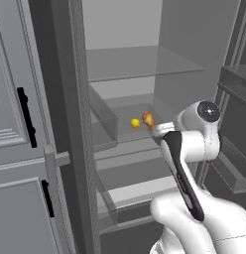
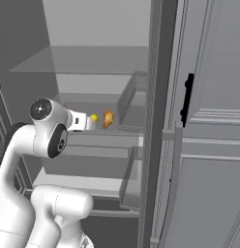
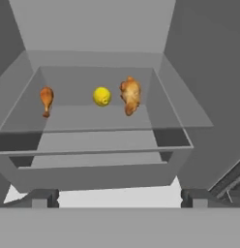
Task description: Place one lemon and one chicken drumstick in each tupperware on the nearby counter, to pack two identical lunches.
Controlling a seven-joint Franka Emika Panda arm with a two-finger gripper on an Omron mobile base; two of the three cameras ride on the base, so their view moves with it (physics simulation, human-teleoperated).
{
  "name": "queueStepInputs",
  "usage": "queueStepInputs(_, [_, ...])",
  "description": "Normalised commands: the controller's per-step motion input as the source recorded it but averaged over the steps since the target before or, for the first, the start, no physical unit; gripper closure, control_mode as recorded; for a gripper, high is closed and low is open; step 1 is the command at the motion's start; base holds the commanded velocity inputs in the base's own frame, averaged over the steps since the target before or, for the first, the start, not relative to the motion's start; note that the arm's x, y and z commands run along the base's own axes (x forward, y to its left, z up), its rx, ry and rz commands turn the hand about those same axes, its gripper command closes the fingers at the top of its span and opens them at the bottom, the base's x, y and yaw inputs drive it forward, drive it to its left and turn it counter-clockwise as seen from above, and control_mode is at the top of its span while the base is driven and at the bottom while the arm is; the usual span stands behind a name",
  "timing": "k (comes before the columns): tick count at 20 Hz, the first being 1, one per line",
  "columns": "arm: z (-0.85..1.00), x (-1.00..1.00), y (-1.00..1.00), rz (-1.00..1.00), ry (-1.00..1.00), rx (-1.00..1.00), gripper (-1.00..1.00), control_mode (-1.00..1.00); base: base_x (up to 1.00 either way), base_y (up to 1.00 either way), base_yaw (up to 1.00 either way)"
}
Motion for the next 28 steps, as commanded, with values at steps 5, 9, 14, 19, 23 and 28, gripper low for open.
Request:
queueStepInputs(5, [0.01, 0.81, -0.17, 0.0, 0.07, 0.11, -1.0, -1.0, 0.0, 0.0, 0.0])
queueStepInputs(9, [-0.24, 0.57, -0.05, 0.0, 0.14, 0.01, -1.0, -1.0, 0.0, 0.0, 0.0])
queueStepInputs(14, [-0.36, 0.44, 0.03, 0.0, 0.05, 0.0, -1.0, -1.0, 0.0, 0.0, 0.0])
queueStepInputs(19, [-0.38, 0.57, -0.01, -0.02, 0.01, -0.01, -1.0, -1.0, 0.0, 0.0, 0.0])
queueStepInputs(23, [-0.14, 0.41, -0.01, -0.01, 0.01, -0.03, -1.0, -1.0, 0.0, 0.0, 0.0])
queueStepInputs(28, [-0.02, 0.27, -0.03, 0.01, 0.0, 0.0, -1.0, -1.0, 0.0, 0.0, 0.0])
